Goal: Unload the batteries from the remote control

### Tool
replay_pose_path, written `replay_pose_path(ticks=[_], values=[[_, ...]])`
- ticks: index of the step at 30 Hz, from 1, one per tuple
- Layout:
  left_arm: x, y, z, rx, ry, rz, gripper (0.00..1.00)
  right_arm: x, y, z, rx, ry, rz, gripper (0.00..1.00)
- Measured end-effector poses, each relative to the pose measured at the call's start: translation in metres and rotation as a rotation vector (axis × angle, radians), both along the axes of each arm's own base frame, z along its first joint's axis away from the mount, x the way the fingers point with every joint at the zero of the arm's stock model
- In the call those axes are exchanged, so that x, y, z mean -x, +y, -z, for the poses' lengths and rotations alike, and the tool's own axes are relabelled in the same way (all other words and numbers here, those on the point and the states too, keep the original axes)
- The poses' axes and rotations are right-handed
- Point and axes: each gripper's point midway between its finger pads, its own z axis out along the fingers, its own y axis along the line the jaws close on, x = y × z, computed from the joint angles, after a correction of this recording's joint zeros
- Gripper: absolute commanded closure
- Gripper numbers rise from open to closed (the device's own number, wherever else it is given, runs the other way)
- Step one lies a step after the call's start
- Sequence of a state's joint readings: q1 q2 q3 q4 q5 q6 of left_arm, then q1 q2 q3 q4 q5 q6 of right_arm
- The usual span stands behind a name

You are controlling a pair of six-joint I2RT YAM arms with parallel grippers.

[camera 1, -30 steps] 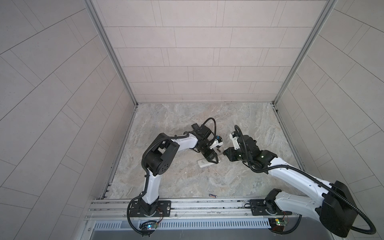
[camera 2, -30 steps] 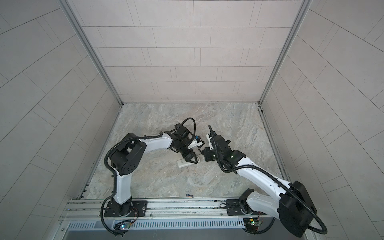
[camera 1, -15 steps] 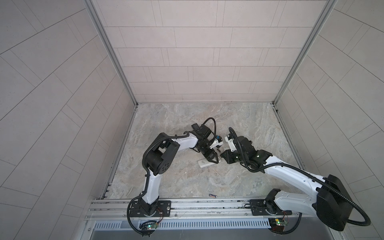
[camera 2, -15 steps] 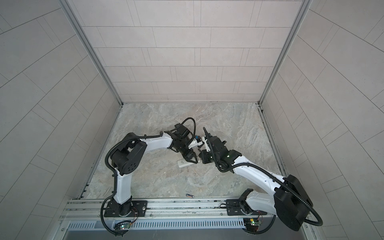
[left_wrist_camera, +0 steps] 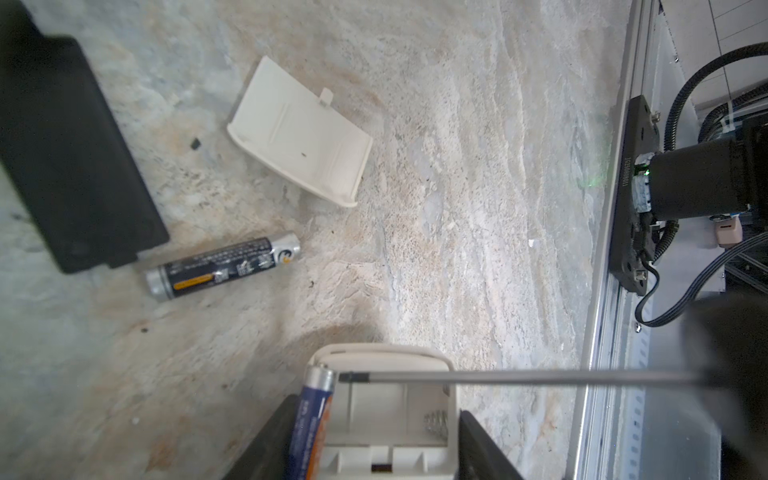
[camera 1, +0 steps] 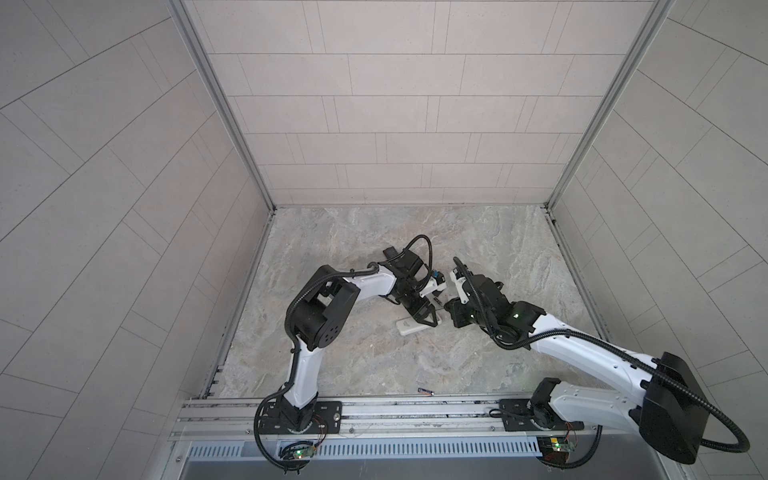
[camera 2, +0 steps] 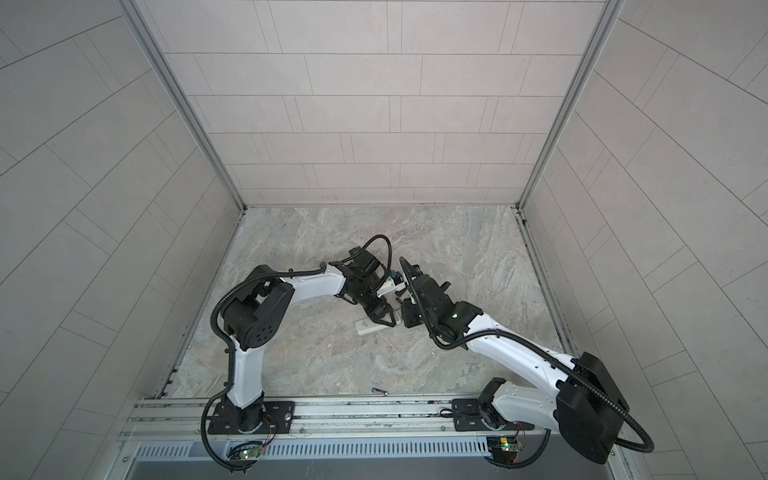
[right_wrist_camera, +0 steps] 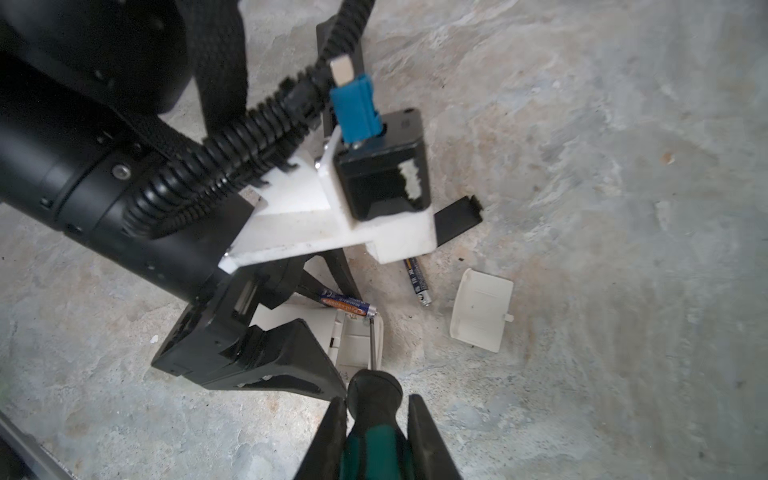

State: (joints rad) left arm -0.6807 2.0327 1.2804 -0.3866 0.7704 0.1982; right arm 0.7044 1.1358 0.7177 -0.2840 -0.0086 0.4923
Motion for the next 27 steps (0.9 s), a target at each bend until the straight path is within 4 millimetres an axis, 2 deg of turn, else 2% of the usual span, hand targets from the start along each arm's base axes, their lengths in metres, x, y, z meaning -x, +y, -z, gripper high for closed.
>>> replay_pose_path(ticks=[6, 17, 27], values=[[0.001, -0.001, 0.000, -0.001, 0.013, 0.000, 0.60, -0.001, -0.004, -0.006, 0.005, -0.027, 0.009, 1.00], [0.001, -0.002, -0.001, 0.006, 0.054, -0.006, 0.60, 0.009, 0.010, -0.010, -0.053, -0.002, -0.066, 1.00], [0.001, -0.001, 0.000, 0.014, 0.042, -0.008, 0.60, 0.001, 0.023, 0.001, -0.140, 0.030, -0.058, 1.00]])
